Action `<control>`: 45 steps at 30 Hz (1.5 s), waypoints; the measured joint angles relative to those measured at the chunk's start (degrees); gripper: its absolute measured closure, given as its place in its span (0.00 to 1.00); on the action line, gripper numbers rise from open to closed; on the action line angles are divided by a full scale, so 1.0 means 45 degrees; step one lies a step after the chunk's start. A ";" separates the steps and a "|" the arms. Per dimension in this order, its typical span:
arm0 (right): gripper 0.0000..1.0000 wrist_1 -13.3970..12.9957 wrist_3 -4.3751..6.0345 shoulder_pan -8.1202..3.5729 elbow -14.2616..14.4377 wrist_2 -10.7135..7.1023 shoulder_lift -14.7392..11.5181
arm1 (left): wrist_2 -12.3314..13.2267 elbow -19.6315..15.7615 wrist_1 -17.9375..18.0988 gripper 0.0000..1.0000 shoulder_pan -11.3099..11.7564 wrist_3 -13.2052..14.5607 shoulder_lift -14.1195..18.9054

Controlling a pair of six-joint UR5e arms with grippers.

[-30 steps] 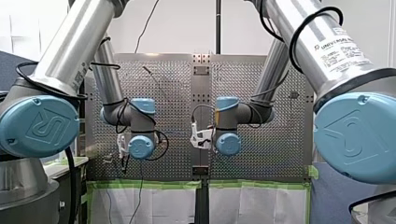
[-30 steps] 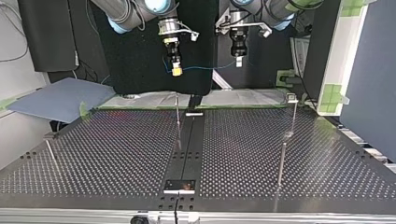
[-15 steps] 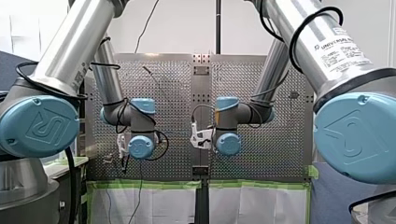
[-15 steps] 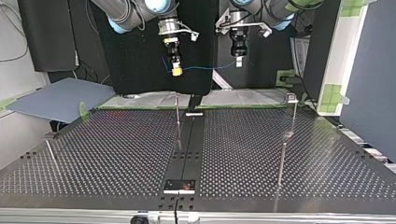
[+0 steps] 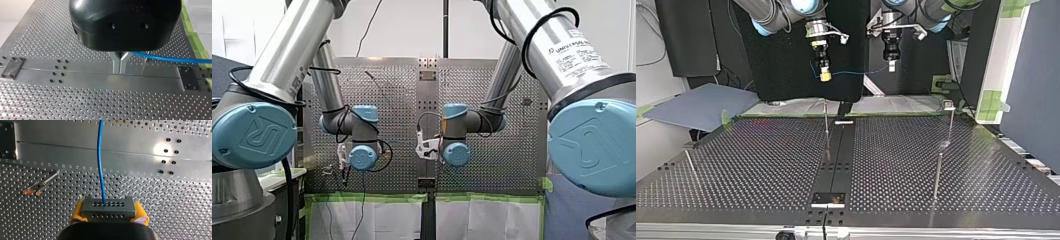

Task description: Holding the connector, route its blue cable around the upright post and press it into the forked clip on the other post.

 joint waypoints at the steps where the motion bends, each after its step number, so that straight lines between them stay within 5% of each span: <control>1: 1.00 0.0000 -0.0001 0.0000 0.0000 0.0000 -0.0001 | 0.0000 0.0000 0.0000 1.00 0.0000 0.0000 0.0000; 39: 1.00 0.0000 0.0001 0.0001 0.0001 -0.0001 0.0004 | 0.0043 -0.0060 0.0014 1.00 0.0033 0.0030 -0.0038; 45: 1.00 0.0001 0.0033 0.0199 0.0069 -0.0035 0.0304 | 0.0215 -0.0382 0.0036 1.00 0.0110 0.0073 -0.0129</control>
